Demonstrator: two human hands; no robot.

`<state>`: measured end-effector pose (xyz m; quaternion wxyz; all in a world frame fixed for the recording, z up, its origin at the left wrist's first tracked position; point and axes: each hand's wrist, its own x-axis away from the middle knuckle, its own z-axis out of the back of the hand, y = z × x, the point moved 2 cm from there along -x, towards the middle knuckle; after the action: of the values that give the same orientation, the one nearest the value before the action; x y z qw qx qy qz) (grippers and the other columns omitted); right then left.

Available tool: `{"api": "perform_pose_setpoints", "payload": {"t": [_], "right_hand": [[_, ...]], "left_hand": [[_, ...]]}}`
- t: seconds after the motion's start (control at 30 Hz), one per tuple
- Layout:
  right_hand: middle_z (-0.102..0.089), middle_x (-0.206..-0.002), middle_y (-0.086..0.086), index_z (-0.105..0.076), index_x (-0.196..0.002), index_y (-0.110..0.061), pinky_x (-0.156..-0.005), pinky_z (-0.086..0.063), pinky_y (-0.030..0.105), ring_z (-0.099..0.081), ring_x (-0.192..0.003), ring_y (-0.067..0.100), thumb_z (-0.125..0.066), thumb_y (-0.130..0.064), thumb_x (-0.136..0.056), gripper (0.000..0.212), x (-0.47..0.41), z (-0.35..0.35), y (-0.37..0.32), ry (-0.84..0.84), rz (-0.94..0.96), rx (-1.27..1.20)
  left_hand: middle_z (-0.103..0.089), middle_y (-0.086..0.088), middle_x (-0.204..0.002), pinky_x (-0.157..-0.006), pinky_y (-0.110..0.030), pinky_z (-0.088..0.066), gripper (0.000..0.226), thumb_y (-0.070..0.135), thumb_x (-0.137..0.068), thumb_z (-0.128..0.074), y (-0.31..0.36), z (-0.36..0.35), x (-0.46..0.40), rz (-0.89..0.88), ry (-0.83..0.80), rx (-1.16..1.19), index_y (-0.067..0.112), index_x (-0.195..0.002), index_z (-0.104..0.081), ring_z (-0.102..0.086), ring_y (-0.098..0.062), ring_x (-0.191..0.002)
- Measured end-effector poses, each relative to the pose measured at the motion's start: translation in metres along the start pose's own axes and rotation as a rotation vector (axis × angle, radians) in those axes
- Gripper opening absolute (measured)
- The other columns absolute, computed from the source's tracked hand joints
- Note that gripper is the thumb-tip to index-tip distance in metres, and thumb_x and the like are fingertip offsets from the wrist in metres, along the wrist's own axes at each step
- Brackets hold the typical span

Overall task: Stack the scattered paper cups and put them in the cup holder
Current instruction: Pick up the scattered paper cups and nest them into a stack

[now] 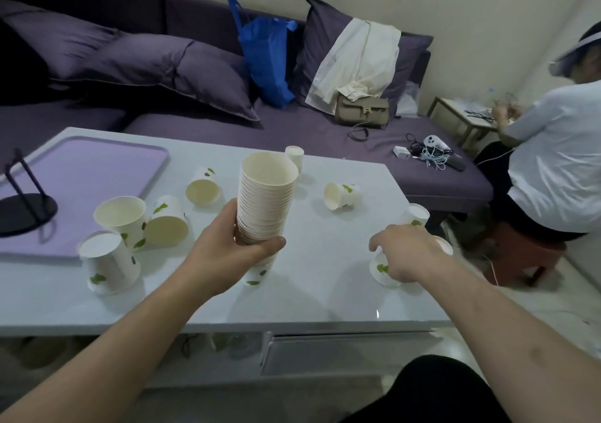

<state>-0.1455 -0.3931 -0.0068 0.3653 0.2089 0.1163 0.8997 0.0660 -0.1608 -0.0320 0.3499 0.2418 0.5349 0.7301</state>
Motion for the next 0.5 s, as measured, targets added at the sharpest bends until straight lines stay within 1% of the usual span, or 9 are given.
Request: {"api": "perform_pose_setpoints", "payload": {"t": [0.1, 0.17, 0.23, 0.3, 0.33, 0.37, 0.4, 0.43, 0.5], "right_hand": [[-0.062, -0.134, -0.001, -0.063, -0.137, -0.034, -0.092, -0.049, 0.035, -0.061, -0.122, 0.027, -0.063, -0.019, -0.090, 0.049, 0.000, 0.011, 0.004, 0.061, -0.005, -0.064], [-0.060, -0.138, 0.000, -0.061, -0.141, -0.033, -0.099, -0.051, 0.036, -0.060, -0.125, 0.027, -0.070, -0.024, -0.090, 0.053, 0.001, 0.029, 0.009, 0.148, -0.029, -0.279], [-0.063, -0.134, 0.000, -0.063, -0.142, -0.027, -0.093, -0.050, 0.030, -0.063, -0.120, 0.024, -0.077, -0.029, -0.093, 0.051, 0.006, 0.047, 0.011, 0.281, -0.034, -0.712], [-0.072, -0.124, 0.006, -0.068, -0.134, -0.013, -0.080, -0.054, 0.023, -0.067, -0.108, 0.025, -0.071, -0.020, -0.101, 0.034, 0.016, 0.064, 0.003, 0.345, 0.047, -1.353], [-0.075, -0.124, 0.011, -0.069, -0.132, -0.005, -0.082, -0.058, 0.027, -0.068, -0.108, 0.028, -0.066, -0.014, -0.102, 0.031, 0.022, 0.072, -0.005, 0.291, 0.154, -1.694], [-0.075, -0.127, 0.017, -0.068, -0.131, 0.001, -0.092, -0.061, 0.035, -0.070, -0.113, 0.031, -0.064, -0.010, -0.101, 0.033, 0.028, 0.079, -0.015, 0.215, 0.274, -1.966], [-0.076, -0.127, 0.019, -0.067, -0.130, 0.005, -0.101, -0.060, 0.043, -0.071, -0.117, 0.032, -0.064, -0.008, -0.096, 0.036, 0.033, 0.086, -0.023, 0.159, 0.385, -2.141], [-0.076, -0.124, 0.019, -0.068, -0.129, 0.006, -0.105, -0.058, 0.046, -0.072, -0.117, 0.031, -0.065, -0.005, -0.092, 0.039, 0.037, 0.093, -0.033, 0.136, 0.476, -2.221], [-0.075, -0.122, 0.018, -0.068, -0.129, 0.007, -0.105, -0.057, 0.045, -0.071, -0.120, 0.031, -0.070, 0.003, -0.086, 0.043, 0.038, 0.107, -0.048, 0.178, 0.593, -2.244]], "left_hand": [[-0.075, 0.018, -0.115, -0.088, -0.027, -0.055, 0.057, 0.033, -0.084, -0.093, 0.000, 0.000, 0.001, 0.008, 0.000, 0.004, 0.041, -0.129, -0.059, -0.070, 0.004, -0.104], [-0.075, 0.020, -0.115, -0.088, -0.026, -0.055, 0.058, 0.033, -0.084, -0.093, -0.001, 0.001, 0.001, 0.006, 0.003, -0.002, 0.042, -0.130, -0.058, -0.070, 0.005, -0.104], [-0.075, 0.020, -0.114, -0.086, -0.025, -0.055, 0.058, 0.033, -0.083, -0.093, -0.001, 0.001, 0.000, 0.002, 0.006, -0.006, 0.042, -0.129, -0.058, -0.070, 0.009, -0.099], [-0.076, 0.020, -0.113, -0.088, -0.028, -0.057, 0.056, 0.034, -0.082, -0.093, -0.003, 0.002, -0.001, 0.001, 0.007, -0.010, 0.043, -0.126, -0.059, -0.069, 0.010, -0.098], [-0.076, 0.020, -0.112, -0.091, -0.031, -0.058, 0.056, 0.035, -0.082, -0.093, -0.004, 0.002, -0.002, 0.003, 0.010, -0.012, 0.044, -0.125, -0.060, -0.070, 0.007, -0.100], [-0.076, 0.021, -0.112, -0.094, -0.034, -0.060, 0.056, 0.037, -0.081, -0.094, -0.005, 0.003, -0.003, 0.005, 0.010, -0.016, 0.045, -0.125, -0.060, -0.071, 0.004, -0.102], [-0.076, 0.022, -0.110, -0.096, -0.037, -0.060, 0.056, 0.039, -0.080, -0.094, -0.005, 0.004, -0.003, 0.006, 0.010, -0.020, 0.046, -0.124, -0.060, -0.072, 0.001, -0.103], [-0.075, 0.024, -0.109, -0.096, -0.040, -0.061, 0.057, 0.041, -0.078, -0.095, -0.007, 0.005, -0.004, 0.005, 0.009, -0.026, 0.047, -0.123, -0.060, -0.072, -0.001, -0.104], [-0.075, 0.026, -0.110, -0.096, -0.043, -0.063, 0.059, 0.047, -0.076, -0.094, -0.008, 0.006, -0.004, -0.005, 0.003, -0.034, 0.048, -0.123, -0.060, -0.073, -0.002, -0.103]]}}
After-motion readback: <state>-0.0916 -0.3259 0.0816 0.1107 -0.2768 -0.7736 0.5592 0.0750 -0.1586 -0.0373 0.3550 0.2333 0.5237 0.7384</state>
